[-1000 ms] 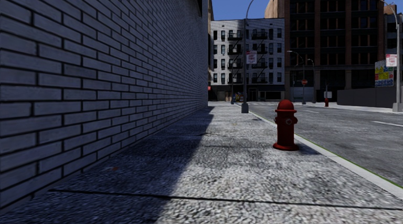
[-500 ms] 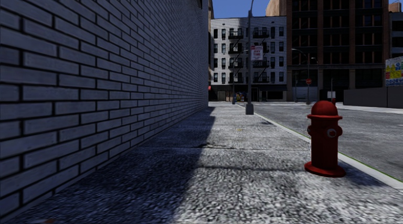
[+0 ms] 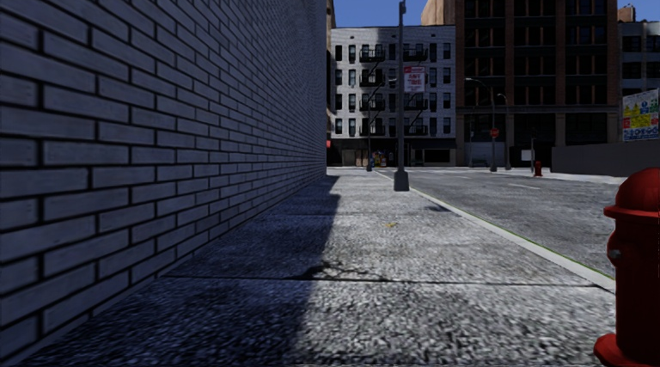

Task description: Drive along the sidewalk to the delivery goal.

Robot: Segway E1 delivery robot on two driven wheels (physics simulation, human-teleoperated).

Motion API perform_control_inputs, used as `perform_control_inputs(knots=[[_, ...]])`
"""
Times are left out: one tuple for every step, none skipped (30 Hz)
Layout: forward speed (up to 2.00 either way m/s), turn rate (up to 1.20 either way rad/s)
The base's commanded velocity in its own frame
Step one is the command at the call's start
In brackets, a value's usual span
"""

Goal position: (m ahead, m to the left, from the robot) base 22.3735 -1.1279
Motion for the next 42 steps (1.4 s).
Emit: perform_control_inputs(knots=[[2.0, 0.0], [2.0, 0.0], [2.0, 0.0], [2.0, 0.0], [2.0, 0.0], [2.0, 0.0], [2.0, 0.0], [2.0, 0.0], [2.0, 0.0], [2.0, 0.0], [2.0, 0.0], [2.0, 0.0], [2.0, 0.0], [2.0, 0.0], [2.0, 0.0], [2.0, 0.0], [2.0, 0.0], [2.0, 0.0], [2.0, 0.0], [2.0, 0.0], [2.0, 0.0], [2.0, 0.0], [2.0, 0.0], [2.0, 0.0], [2.0, 0.0], [2.0, 0.0], [2.0, 0.0], [2.0, 0.0], [2.0, 0.0], [2.0, 0.0], [2.0, 0.0], [2.0, 0.0], [2.0, 0.0], [2.0, 0.0], [2.0, 0.0], [2.0, 0.0], [2.0, 0.0], [2.0, -0.06], [2.0, -0.17], [2.0, -0.17], [2.0, -0.24], [2.0, -0.25]])
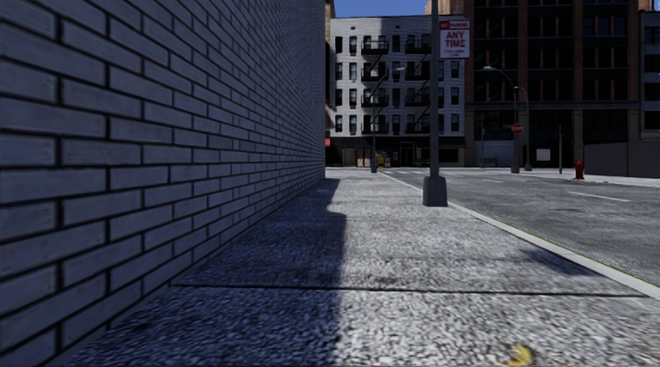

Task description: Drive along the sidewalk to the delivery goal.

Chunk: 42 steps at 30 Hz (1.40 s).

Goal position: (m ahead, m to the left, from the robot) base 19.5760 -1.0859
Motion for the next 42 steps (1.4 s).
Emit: perform_control_inputs(knots=[[2.0, -0.25], [2.0, -0.26], [2.0, -0.27], [2.0, -0.27], [2.0, -0.27], [2.0, -0.27], [2.0, -0.27], [2.0, -0.27], [2.0, -0.27], [2.0, 0.0], [2.0, 0.0], [2.0, 0.0], [2.0, 0.0], [2.0, 0.0], [2.0, 0.0], [2.0, 0.0], [2.0, 0.0], [2.0, 0.0], [2.0, 0.0], [2.0, 0.0], [2.0, 0.0], [2.0, 0.0], [2.0, 0.0], [2.0, 0.0], [2.0, 0.0], [2.0, 0.0], [2.0, 0.0], [2.0, 0.0], [2.0, 0.0], [2.0, 0.0], [2.0, 0.0], [2.0, 0.0], [2.0, 0.0], [2.0, 0.0], [2.0, 0.0], [2.0, 0.0], [2.0, 0.0], [2.0, 0.0], [2.0, 0.0], [2.0, 0.0], [2.0, -0.01], [2.0, -0.09]])
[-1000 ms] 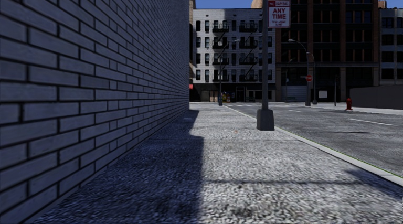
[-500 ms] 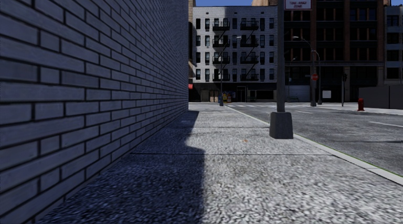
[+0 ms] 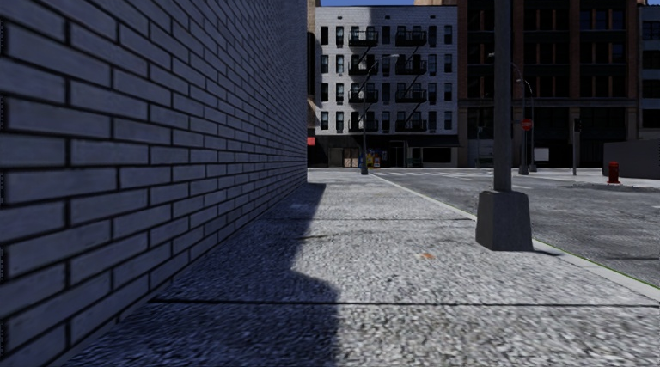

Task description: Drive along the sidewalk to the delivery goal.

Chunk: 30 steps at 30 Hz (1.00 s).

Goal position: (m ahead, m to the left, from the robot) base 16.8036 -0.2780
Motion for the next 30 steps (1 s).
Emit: perform_control_inputs(knots=[[2.0, -0.09], [2.0, -0.13], [2.0, -0.17], [2.0, -0.17], [2.0, -0.19], [2.0, -0.19], [2.0, -0.2], [2.0, -0.2], [2.0, -0.2], [2.0, -0.2], [2.0, -0.2], [2.0, -0.2], [2.0, -0.15], [2.0, -0.09], [2.0, -0.09], [2.0, -0.06], [2.0, -0.04], [2.0, -0.03], [2.0, -0.03], [2.0, -0.02], [2.0, -0.02], [2.0, -0.02], [2.0, -0.02], [2.0, -0.14], [2.0, -0.24], [2.0, -0.24], [2.0, -0.26], [2.0, -0.27], [2.0, -0.27], [2.0, -0.27]])
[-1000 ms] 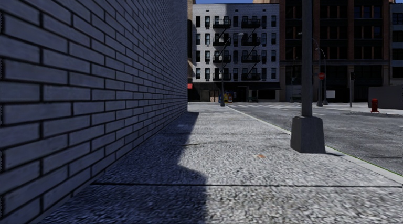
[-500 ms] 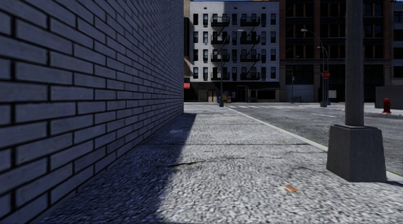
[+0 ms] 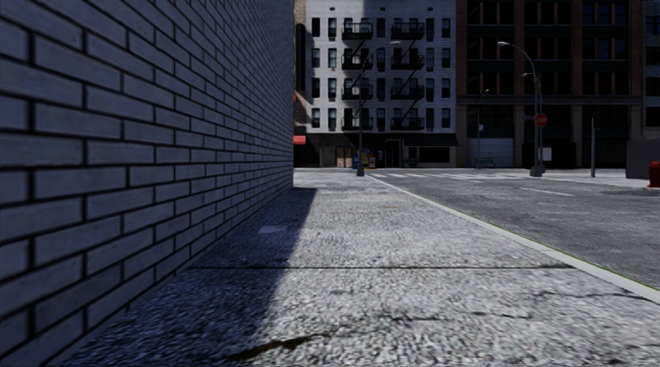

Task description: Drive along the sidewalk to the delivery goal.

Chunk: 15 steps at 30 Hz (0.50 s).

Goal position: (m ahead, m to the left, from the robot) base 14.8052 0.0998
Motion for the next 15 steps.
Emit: perform_control_inputs(knots=[[2.0, -0.27], [2.0, -0.14], [2.0, -0.14], [2.0, 0.0], [2.0, 0.0], [2.0, 0.0], [2.0, 0.0], [2.0, 0.0], [2.0, 0.0], [2.0, 0.0], [2.0, 0.0], [2.0, 0.0], [2.0, 0.0], [2.0, 0.0], [2.0, 0.0]])
